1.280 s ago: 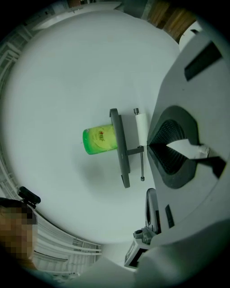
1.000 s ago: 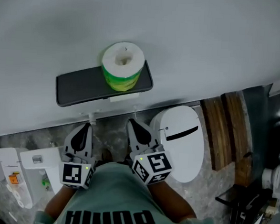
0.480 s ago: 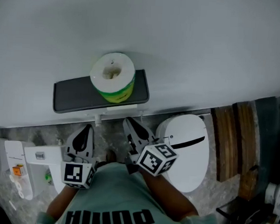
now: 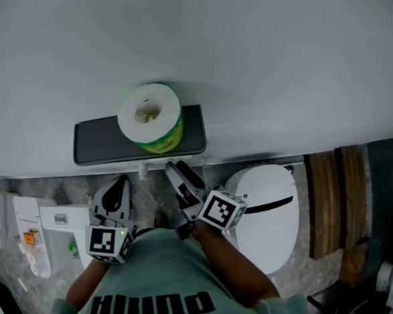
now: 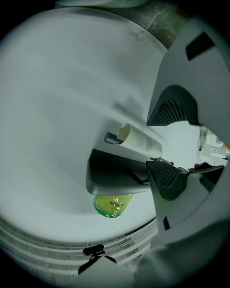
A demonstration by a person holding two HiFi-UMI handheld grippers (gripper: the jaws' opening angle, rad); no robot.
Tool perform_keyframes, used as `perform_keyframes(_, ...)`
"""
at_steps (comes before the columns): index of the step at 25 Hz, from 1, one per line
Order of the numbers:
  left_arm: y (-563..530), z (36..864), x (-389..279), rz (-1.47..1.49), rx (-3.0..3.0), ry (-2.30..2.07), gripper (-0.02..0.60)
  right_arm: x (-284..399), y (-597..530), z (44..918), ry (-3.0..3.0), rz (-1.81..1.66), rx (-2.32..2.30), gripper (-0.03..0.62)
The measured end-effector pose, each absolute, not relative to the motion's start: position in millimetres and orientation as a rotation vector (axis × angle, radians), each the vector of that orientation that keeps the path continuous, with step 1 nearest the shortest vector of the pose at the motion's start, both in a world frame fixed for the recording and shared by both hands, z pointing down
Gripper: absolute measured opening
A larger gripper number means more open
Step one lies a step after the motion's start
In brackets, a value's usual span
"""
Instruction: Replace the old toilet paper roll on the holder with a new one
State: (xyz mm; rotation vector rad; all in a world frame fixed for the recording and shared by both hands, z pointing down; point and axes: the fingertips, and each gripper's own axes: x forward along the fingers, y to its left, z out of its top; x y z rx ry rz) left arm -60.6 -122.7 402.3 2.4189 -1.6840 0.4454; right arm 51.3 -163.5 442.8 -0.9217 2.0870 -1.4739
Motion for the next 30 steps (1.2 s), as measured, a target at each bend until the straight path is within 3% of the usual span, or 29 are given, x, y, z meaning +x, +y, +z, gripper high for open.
perform_keyframes(30,-132,407,-83,0.489,2.339,-1.767,0.003,39,-193,439,1.877,-1.585,-0.803,0.218)
